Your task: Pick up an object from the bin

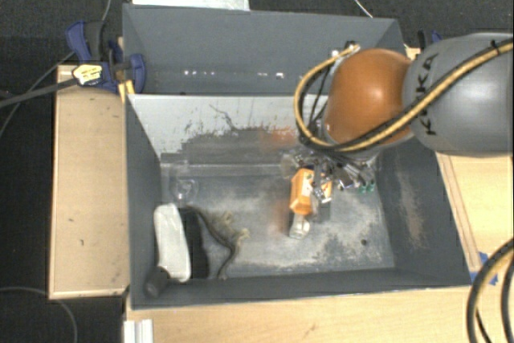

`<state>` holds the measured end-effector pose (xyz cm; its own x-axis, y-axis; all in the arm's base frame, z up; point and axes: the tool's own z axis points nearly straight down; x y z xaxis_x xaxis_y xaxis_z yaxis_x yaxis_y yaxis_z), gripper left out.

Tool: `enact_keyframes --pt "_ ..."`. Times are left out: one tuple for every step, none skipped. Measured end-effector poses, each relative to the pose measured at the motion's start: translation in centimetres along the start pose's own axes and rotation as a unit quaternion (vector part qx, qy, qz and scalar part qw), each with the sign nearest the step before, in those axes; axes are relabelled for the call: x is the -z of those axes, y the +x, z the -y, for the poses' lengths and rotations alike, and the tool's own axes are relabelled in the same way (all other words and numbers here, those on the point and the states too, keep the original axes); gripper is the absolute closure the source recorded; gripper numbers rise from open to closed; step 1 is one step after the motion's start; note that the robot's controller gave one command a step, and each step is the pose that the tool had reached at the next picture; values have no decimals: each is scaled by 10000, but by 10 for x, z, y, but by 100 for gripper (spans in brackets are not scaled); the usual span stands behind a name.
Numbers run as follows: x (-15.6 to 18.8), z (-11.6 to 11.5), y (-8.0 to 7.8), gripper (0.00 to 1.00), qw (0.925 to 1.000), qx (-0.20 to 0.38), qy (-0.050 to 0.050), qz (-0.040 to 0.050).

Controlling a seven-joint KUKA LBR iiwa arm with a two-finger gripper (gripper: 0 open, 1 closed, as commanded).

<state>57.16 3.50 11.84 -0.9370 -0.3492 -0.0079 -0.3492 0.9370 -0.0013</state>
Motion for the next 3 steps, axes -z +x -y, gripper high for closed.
enact_keyframes --pt "-26 13 37 100 9999 -115 -5 2" --pt "-26 13 37 0 9999 -136 -7 2" --pt "-26 13 37 0 9999 -145 -7 1"
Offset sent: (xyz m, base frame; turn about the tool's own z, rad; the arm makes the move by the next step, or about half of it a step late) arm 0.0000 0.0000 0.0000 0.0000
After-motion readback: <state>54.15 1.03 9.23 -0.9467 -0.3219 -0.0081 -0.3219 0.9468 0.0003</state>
